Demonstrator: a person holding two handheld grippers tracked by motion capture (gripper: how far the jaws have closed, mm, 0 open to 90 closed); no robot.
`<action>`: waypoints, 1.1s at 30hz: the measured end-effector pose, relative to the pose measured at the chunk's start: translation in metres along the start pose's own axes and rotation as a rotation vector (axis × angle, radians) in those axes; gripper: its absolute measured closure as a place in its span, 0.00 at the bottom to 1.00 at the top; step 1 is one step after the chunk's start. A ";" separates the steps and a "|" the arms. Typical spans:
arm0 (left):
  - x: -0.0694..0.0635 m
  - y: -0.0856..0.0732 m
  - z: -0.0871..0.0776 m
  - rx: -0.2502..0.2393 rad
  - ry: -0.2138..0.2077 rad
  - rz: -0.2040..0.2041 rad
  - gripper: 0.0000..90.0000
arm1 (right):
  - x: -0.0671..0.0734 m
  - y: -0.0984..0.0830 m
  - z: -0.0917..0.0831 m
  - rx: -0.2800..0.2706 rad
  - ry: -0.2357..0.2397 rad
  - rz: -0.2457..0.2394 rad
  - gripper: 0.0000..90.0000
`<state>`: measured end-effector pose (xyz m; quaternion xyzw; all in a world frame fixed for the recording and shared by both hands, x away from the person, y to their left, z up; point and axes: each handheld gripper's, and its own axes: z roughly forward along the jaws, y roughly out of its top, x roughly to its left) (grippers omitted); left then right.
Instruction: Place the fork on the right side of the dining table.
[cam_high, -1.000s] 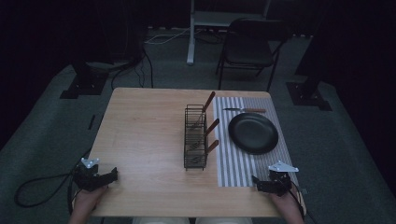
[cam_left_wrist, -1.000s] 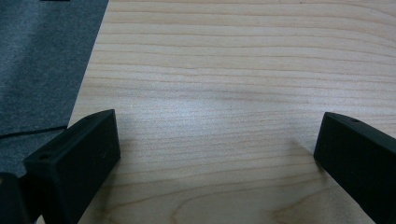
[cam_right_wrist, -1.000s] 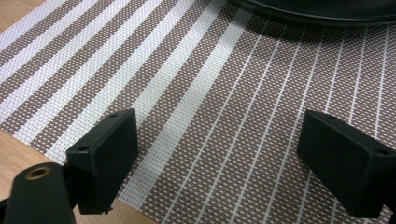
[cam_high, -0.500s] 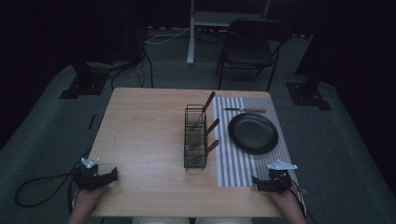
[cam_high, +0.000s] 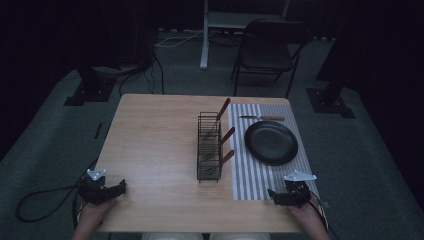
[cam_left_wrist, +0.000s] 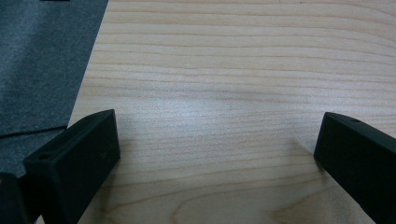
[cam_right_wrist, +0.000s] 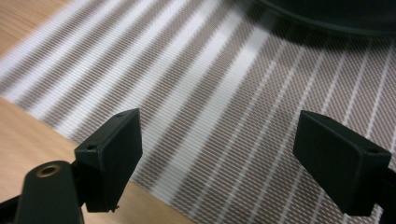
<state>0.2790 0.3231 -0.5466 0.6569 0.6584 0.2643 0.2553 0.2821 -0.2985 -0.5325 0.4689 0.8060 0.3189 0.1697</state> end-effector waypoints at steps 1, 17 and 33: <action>0.000 0.000 0.000 0.000 0.000 0.000 0.01 | 0.002 0.002 -0.002 -0.006 0.005 -0.002 0.17; 0.000 0.000 0.000 0.000 0.000 0.000 0.01 | 0.031 0.024 -0.017 -0.074 0.105 -0.045 0.20; 0.000 0.000 0.000 0.001 0.000 0.000 0.01 | 0.070 0.060 -0.031 -0.169 0.171 -0.100 0.27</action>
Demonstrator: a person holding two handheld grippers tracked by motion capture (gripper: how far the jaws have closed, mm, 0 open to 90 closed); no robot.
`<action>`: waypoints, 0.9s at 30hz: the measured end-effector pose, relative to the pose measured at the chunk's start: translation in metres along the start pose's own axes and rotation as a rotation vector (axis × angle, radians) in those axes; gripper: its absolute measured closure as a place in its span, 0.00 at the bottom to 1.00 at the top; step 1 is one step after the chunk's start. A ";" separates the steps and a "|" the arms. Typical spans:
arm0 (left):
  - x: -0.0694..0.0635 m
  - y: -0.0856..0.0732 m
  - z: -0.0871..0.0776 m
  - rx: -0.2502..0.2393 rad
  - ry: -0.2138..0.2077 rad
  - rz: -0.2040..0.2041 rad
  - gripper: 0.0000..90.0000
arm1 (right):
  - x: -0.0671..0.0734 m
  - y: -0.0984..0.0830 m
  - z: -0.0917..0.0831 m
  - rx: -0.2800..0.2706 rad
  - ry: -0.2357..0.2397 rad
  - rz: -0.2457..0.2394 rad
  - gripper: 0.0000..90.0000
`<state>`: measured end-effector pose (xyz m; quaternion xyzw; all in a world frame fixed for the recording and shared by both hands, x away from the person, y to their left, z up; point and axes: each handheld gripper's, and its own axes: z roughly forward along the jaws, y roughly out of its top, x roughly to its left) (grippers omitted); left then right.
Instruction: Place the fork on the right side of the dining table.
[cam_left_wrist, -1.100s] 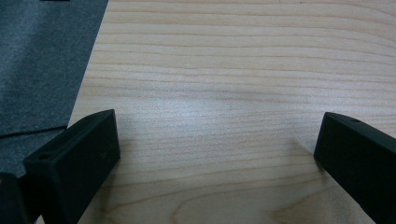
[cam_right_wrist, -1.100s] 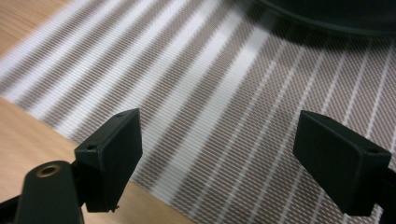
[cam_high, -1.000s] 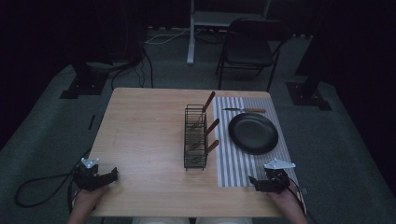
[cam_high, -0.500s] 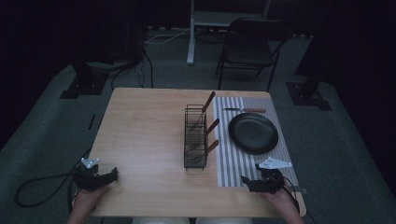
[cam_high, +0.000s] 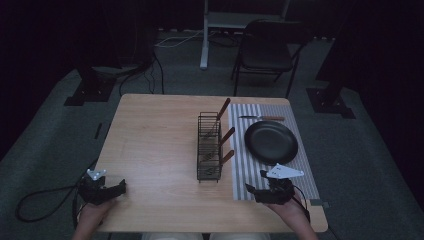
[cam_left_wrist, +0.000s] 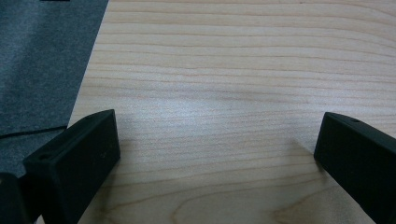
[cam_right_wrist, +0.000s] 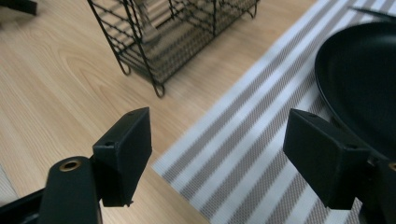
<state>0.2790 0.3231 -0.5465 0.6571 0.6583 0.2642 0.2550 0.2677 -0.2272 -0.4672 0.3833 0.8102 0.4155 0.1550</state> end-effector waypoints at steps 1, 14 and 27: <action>0.000 0.000 0.000 -0.001 0.000 0.000 0.01 | 0.002 0.003 0.000 -0.004 0.007 -0.001 0.28; 0.000 0.000 0.000 -0.002 0.000 -0.001 0.01 | 0.026 0.038 0.004 -0.087 0.055 -0.031 0.37; 0.001 0.000 0.000 -0.001 -0.005 0.005 0.01 | 0.034 0.068 0.018 -0.112 0.073 -0.018 0.44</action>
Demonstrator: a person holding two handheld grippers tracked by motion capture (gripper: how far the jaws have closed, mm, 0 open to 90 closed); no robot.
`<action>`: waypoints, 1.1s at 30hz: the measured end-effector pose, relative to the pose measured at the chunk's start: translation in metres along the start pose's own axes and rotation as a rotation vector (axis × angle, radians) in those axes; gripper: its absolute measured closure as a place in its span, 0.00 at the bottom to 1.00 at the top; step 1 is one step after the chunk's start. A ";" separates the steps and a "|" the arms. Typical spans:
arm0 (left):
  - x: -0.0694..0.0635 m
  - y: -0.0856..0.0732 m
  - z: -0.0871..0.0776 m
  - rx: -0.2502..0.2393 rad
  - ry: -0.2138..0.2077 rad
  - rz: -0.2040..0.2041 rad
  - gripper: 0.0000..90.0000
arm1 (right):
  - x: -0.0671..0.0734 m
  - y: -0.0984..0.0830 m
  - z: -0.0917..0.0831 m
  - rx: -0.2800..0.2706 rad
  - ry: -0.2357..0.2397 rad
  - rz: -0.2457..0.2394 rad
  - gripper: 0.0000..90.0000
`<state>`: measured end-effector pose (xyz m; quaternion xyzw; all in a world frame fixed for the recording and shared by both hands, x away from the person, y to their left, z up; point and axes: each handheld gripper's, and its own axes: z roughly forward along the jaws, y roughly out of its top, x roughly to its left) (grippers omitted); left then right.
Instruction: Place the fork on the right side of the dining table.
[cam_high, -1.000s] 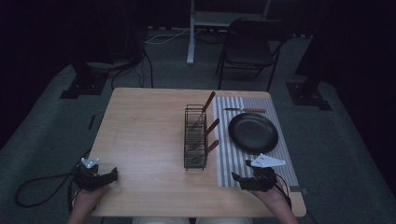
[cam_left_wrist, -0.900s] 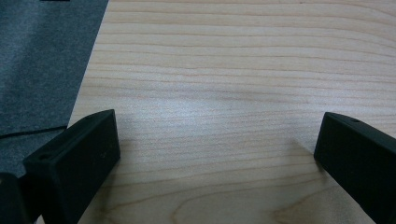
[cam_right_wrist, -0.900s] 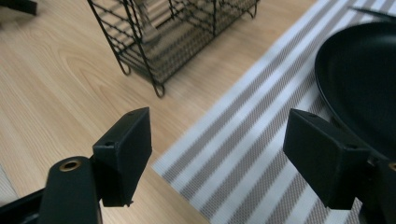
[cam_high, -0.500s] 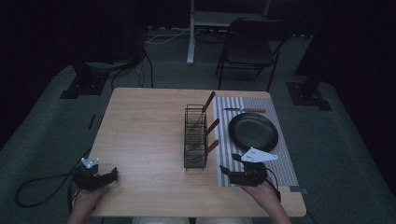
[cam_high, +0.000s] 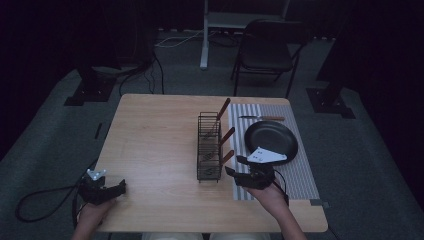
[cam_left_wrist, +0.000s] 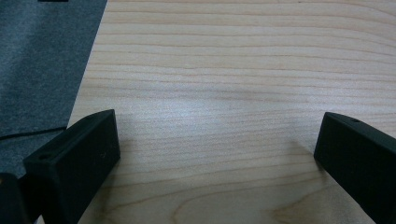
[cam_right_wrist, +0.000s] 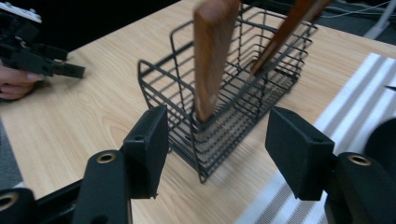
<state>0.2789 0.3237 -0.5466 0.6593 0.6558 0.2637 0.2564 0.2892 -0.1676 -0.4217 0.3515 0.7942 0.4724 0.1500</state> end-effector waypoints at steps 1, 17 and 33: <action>0.000 0.000 0.000 0.000 0.000 0.000 0.01 | 0.001 0.002 0.001 -0.003 -0.002 -0.001 0.45; 0.000 0.000 0.000 0.000 -0.002 0.002 0.01 | 0.007 0.020 0.013 -0.021 -0.028 0.009 0.74; 0.000 0.000 0.000 0.000 -0.002 0.002 0.01 | 0.004 0.022 0.013 -0.033 -0.007 -0.001 0.84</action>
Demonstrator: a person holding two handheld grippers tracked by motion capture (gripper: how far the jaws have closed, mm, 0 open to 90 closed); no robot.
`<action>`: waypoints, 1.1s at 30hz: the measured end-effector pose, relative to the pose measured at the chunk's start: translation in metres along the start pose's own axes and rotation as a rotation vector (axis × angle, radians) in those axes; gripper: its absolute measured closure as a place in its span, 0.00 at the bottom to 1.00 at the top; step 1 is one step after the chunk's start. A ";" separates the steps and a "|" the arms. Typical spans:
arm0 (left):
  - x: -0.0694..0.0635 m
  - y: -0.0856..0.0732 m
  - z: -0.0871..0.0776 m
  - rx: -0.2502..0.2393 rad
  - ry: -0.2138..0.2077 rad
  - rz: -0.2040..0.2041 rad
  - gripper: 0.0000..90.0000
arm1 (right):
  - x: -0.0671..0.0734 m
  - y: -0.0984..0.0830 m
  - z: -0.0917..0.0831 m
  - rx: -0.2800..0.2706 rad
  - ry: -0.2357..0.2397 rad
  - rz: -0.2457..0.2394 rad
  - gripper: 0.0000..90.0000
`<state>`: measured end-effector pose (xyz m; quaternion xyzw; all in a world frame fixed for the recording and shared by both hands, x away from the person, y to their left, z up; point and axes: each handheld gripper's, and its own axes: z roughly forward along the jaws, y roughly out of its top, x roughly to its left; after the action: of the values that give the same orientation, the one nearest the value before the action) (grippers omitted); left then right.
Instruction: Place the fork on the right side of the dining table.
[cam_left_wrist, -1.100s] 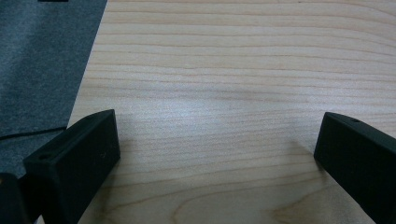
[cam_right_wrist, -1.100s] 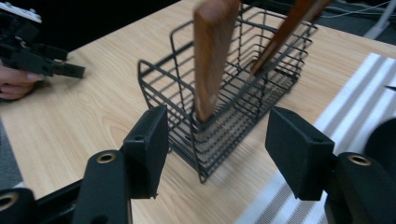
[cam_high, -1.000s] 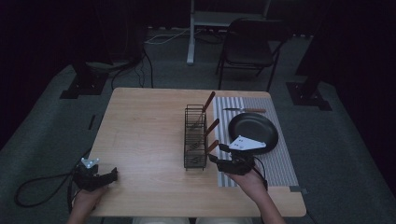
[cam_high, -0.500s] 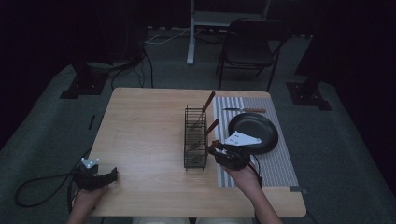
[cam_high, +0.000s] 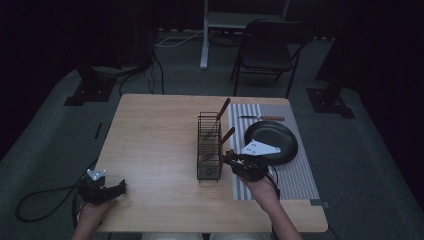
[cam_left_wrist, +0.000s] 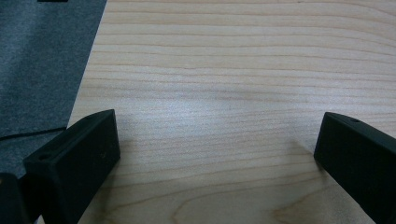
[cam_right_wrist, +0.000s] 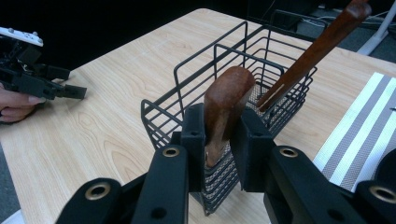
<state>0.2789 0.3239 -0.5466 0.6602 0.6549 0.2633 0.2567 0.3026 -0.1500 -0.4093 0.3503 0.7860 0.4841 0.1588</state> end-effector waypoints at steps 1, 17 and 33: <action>0.000 0.000 0.000 0.000 0.000 0.000 0.01 | 0.000 0.001 0.000 -0.002 0.000 0.002 0.84; 0.000 0.000 0.000 -0.001 0.000 -0.001 0.01 | 0.000 0.024 -0.016 -0.061 -0.017 -0.026 0.85; 0.000 0.000 0.000 0.000 0.000 0.001 0.01 | -0.002 0.047 -0.065 -0.162 -0.037 -0.036 0.85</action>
<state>0.2789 0.3240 -0.5466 0.6603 0.6547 0.2636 0.2566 0.2841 -0.1803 -0.3372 0.3309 0.7475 0.5365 0.2097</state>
